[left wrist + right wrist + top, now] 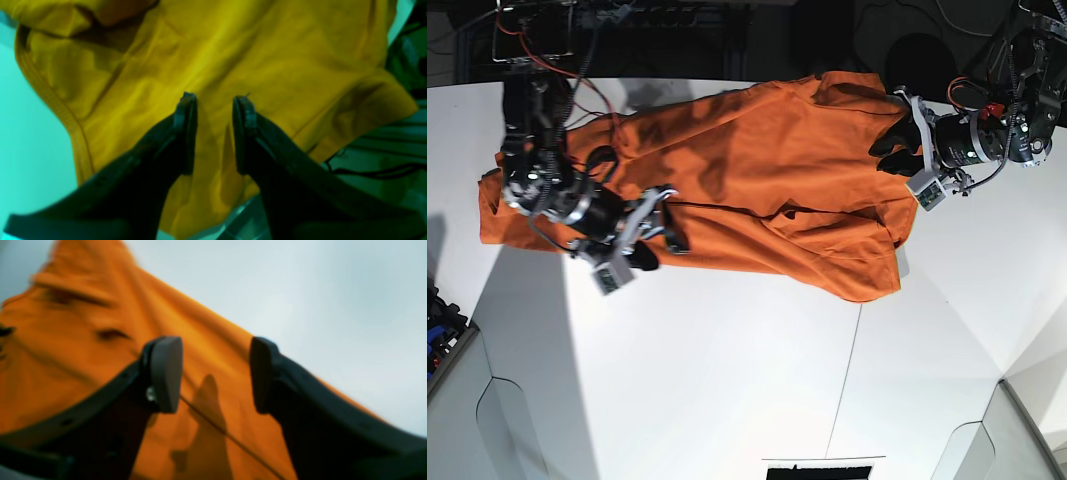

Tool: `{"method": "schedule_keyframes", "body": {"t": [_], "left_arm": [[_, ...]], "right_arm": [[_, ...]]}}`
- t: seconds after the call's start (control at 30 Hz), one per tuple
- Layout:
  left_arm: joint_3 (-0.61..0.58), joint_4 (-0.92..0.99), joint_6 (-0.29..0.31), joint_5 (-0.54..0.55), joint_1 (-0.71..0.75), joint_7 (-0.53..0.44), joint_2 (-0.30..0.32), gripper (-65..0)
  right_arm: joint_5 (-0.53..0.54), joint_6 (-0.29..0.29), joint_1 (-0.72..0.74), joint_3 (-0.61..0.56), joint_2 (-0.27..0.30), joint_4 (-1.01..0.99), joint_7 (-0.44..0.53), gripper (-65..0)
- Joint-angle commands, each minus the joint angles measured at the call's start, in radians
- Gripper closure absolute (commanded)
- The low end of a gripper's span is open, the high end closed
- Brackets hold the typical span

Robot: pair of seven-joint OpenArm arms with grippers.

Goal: Layout the t-shirt on the table in an organized manner, then fold the t-shirt properly
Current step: 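Grasp the shirt body with the right gripper and drag it toward the table edge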

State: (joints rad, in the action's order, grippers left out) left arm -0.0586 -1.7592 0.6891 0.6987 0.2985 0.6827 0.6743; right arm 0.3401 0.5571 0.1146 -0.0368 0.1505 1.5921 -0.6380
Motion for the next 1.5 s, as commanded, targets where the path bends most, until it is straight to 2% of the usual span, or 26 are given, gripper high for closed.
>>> {"method": "schedule_keyframes", "body": {"t": [0.0,0.2,0.4,0.53,0.6,0.73,0.87,0.9,1.0,1.13,1.2,1.3,1.4,1.47], "left_arm": [[0.008,-0.008,0.009,0.015,-0.014,-0.017,0.005,-21.1],[0.008,-0.006,0.009,0.015,-0.027,-0.016,-0.026,-21.1],[0.008,-0.006,0.009,0.016,-0.027,-0.009,-0.026,-21.1],[0.008,-0.006,0.009,0.016,-0.027,-0.009,-0.026,-21.1],[0.008,-0.006,0.009,0.016,-0.027,-0.009,-0.026,-21.1],[0.008,-0.006,0.009,0.016,-0.027,-0.004,-0.026,-21.1],[0.008,-0.006,0.009,0.016,-0.027,-0.002,-0.026,-21.1],[0.008,-0.006,0.009,0.016,-0.027,-0.002,-0.026,-21.1],[0.008,-0.006,0.009,0.016,-0.027,-0.001,-0.026,-21.1],[0.008,-0.006,0.009,0.016,-0.027,0.011,-0.026,-21.1],[0.008,-0.006,0.009,0.016,-0.027,0.019,-0.026,-21.1],[0.008,-0.006,0.009,0.016,-0.027,0.021,-0.026,-21.1],[0.008,-0.006,0.009,0.016,-0.026,0.024,-0.026,-21.1],[0.008,-0.006,0.009,0.016,-0.026,0.033,-0.026,-21.1]], "right_arm": [[-0.014,-0.006,0.025,-0.032,-0.011,0.014,0.038,-31.9],[-0.143,-0.016,0.110,-0.238,-0.085,-0.082,0.072,-31.9],[-0.158,-0.038,0.178,-0.396,-0.118,-0.206,0.122,-31.9],[-0.194,-0.038,0.175,-0.440,-0.129,-0.210,0.126,-31.9],[-0.226,-0.059,0.176,-0.446,-0.135,-0.229,0.129,-31.9],[-0.255,-0.113,0.176,-0.446,-0.137,-0.272,0.194,-31.9],[-0.255,-0.116,0.176,-0.446,-0.137,-0.279,0.198,-31.6],[-0.255,-0.116,0.176,-0.446,-0.137,-0.279,0.198,-29.1],[-0.254,-0.116,0.177,-0.446,-0.137,-0.279,0.204,-16.4],[-0.255,-0.116,0.179,-0.446,-0.137,-0.279,0.243,-7.4],[-0.270,-0.116,0.185,-0.446,-0.137,-0.279,0.251,0.0],[-0.308,-0.127,0.208,-0.441,-0.137,-0.279,0.253,0.0],[-0.345,-0.204,0.243,-0.426,-0.137,-0.279,0.252,0.0],[-0.349,-0.222,0.270,-0.399,-0.137,-0.279,0.250,0.0]]}}
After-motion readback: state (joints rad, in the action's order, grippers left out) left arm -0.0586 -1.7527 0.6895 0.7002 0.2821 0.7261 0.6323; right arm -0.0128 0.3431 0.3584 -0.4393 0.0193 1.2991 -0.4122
